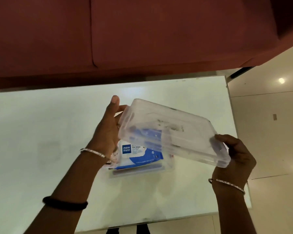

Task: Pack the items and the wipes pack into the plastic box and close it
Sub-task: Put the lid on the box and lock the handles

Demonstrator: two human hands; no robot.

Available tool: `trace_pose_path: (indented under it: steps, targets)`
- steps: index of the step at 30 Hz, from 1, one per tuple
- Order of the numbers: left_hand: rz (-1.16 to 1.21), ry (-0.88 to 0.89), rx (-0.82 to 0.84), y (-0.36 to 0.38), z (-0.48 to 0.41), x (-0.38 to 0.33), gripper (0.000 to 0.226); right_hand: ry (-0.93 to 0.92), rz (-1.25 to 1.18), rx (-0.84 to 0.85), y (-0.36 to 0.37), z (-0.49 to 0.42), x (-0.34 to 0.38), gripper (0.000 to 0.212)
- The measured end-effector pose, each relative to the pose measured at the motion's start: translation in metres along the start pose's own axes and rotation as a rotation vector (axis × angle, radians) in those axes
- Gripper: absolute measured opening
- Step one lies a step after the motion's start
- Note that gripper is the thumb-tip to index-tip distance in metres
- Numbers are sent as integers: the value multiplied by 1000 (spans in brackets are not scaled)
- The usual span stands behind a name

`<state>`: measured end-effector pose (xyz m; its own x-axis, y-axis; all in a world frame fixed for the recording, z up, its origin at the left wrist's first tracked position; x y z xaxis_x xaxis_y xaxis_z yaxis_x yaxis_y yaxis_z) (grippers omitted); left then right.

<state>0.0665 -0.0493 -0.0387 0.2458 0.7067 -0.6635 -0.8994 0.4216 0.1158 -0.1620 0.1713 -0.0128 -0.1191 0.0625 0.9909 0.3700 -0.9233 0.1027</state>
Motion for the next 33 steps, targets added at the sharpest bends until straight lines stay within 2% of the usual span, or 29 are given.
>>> trace_pose_path:
  steps: [2,3,6,8,11,14,18,20,22,27,33]
  targets:
    - [88,-28,73,-22,11,9,75,2,23,91,16,6,-1,23]
    - [100,9,72,-35,17,11,70,21,15,140,23,10,-3,31]
    - [107,64,-29,-70,34,20,55,157,-131,226,41,25,-14,47]
    - [111,74,-22,-81,41,30,58,275,-247,223,48,37,-21,49]
    - [-37,108,-56,-91,51,46,58,393,-326,166,55,50,-31,44]
    - [-195,137,-181,-101,55,59,55,367,-185,129,58,53,-39,34]
    - [-471,186,-395,-110,56,69,58,271,153,199,65,53,-51,47]
    - [-518,211,-454,-109,56,71,56,192,377,246,69,53,-56,48]
    - [-488,188,-451,-109,53,78,56,126,495,286,73,55,-59,48]
    - [-340,175,-400,-109,49,90,57,97,524,276,73,63,-63,50]
    - [-220,151,-375,-115,42,97,60,167,537,214,69,64,-70,53]
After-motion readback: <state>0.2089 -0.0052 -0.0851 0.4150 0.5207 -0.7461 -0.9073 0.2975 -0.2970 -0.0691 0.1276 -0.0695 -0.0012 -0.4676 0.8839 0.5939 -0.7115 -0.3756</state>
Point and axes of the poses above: each hand's wrist, its own z-axis away from the middle knuckle, its own y-axis out of the palm, x = y × z, the point moved 6 cm from there along -z, towards the middle knuckle, and after that the axes turned 12 degrees about -z, right-handed, at the moved point
